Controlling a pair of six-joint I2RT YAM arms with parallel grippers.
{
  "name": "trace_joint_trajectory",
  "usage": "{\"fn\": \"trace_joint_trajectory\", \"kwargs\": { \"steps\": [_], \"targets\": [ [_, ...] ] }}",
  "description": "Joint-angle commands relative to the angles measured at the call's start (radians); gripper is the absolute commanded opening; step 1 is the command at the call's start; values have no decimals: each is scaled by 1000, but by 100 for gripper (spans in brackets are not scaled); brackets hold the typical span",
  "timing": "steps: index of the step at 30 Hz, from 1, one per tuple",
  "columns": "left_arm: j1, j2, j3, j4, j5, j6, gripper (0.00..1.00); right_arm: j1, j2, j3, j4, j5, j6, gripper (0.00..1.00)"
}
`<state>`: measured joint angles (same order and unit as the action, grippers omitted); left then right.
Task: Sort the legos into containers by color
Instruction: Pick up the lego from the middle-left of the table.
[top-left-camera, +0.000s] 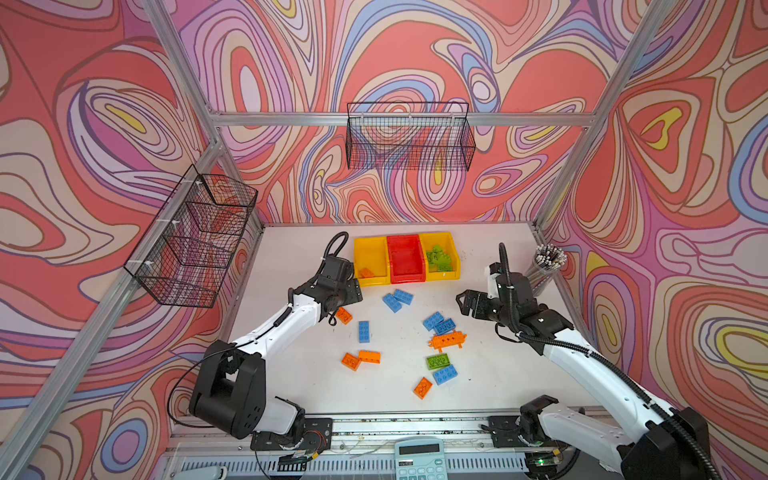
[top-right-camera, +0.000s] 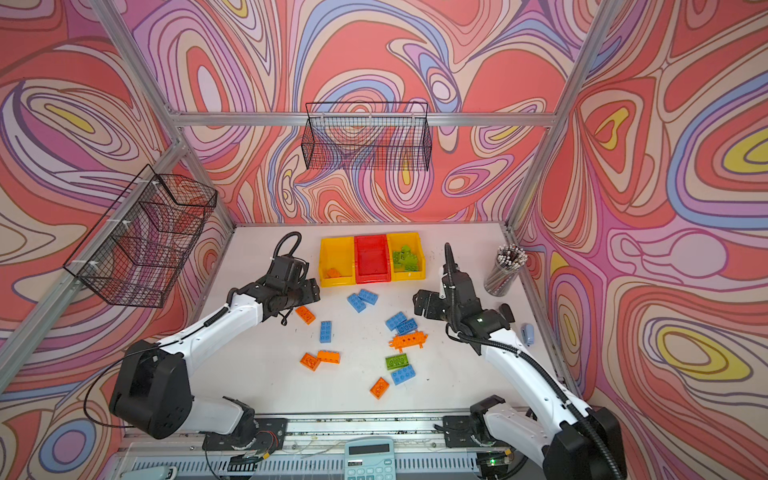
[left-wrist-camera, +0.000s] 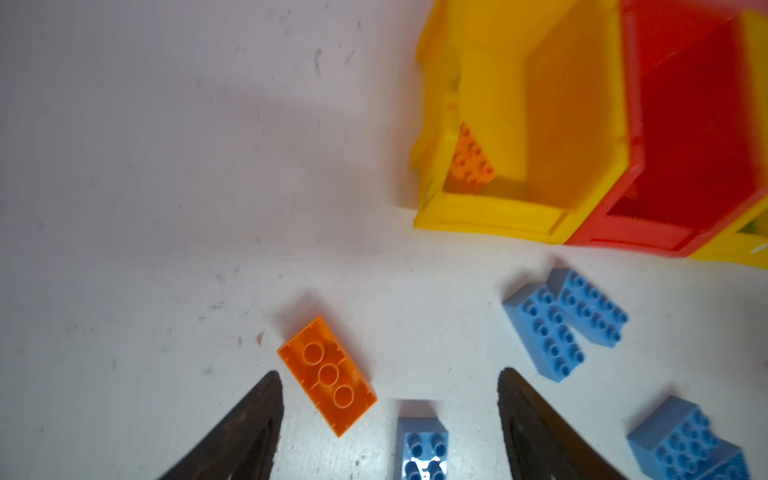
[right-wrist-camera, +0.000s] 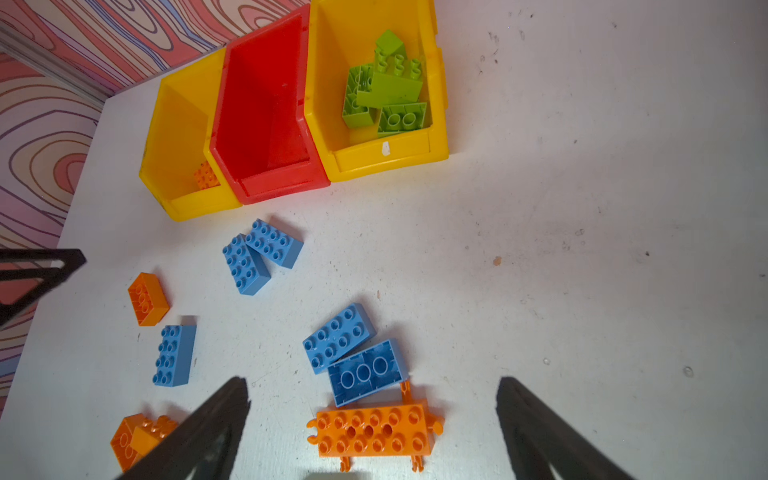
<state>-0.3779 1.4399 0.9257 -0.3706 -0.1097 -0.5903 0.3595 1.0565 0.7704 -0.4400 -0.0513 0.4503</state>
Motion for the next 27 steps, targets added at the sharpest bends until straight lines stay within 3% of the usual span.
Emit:
{"fn": "trace_joint_trajectory", "kwargs": {
  "steps": [1, 7, 16, 20, 27],
  "targets": [
    [5, 31, -28, 31, 3, -46, 82, 4, -1, 10, 13, -23, 7, 98],
    [16, 150, -11, 64, 39, -58, 81, 4, -45, -5, -14, -13, 17, 98],
    [29, 209, -49, 99, 37, -65, 75, 4, -72, -21, -29, -4, 21, 98],
    [36, 240, -47, 99, 51, -61, 64, 3, -61, -25, -14, -14, 20, 98],
    [36, 242, -16, 61, 46, -53, 33, 4, -53, -38, 4, -16, 19, 98]
  ]
}}
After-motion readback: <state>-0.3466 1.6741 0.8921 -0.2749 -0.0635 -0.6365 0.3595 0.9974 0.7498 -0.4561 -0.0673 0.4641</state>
